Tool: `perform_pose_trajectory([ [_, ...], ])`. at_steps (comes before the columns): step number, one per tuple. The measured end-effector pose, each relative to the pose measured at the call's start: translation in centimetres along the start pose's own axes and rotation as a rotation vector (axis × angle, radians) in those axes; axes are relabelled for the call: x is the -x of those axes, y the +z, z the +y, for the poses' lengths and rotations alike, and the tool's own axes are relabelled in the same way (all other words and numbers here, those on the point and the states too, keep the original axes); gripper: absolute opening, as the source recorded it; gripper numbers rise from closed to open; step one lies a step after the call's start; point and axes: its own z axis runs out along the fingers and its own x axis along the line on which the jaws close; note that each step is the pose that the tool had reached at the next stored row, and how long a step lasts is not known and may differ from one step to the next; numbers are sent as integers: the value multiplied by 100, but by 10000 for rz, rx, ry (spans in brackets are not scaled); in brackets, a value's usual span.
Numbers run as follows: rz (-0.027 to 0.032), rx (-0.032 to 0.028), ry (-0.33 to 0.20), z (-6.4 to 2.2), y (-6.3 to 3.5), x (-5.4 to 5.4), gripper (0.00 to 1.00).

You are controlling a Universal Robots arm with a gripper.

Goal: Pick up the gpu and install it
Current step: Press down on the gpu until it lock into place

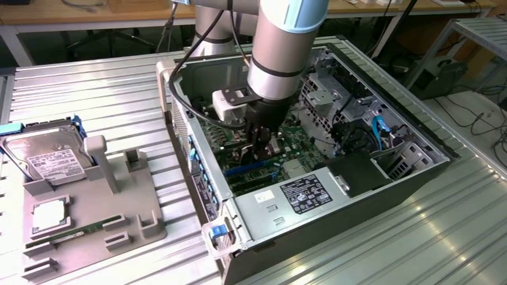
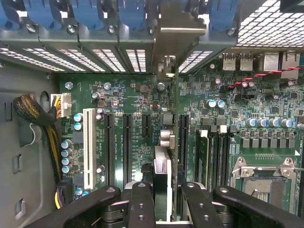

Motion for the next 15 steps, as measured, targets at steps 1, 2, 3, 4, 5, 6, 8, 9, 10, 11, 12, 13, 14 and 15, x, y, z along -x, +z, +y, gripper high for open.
perform_pose_trajectory([
  [1,0,0,-1,0,9,0,27],
  [2,0,0,0,0,16,0,27],
  [3,0,0,-1,0,26,0,27],
  [4,0,0,0,0,35,0,27],
  [5,-1,0,-1,0,44,0,27],
  [6,-1,0,0,0,54,0,27],
  [8,-1,0,0,0,81,-1,27],
  [9,-1,0,0,0,90,-1,27],
  [10,-1,-1,0,0,98,-1,27],
  [11,0,0,-1,0,109,-1,27],
  [12,0,0,-1,0,116,-1,27],
  [13,0,0,0,0,129,-1,27],
  [14,5,3,0,0,142,-2,27],
  [15,4,3,-1,0,157,-2,27],
])
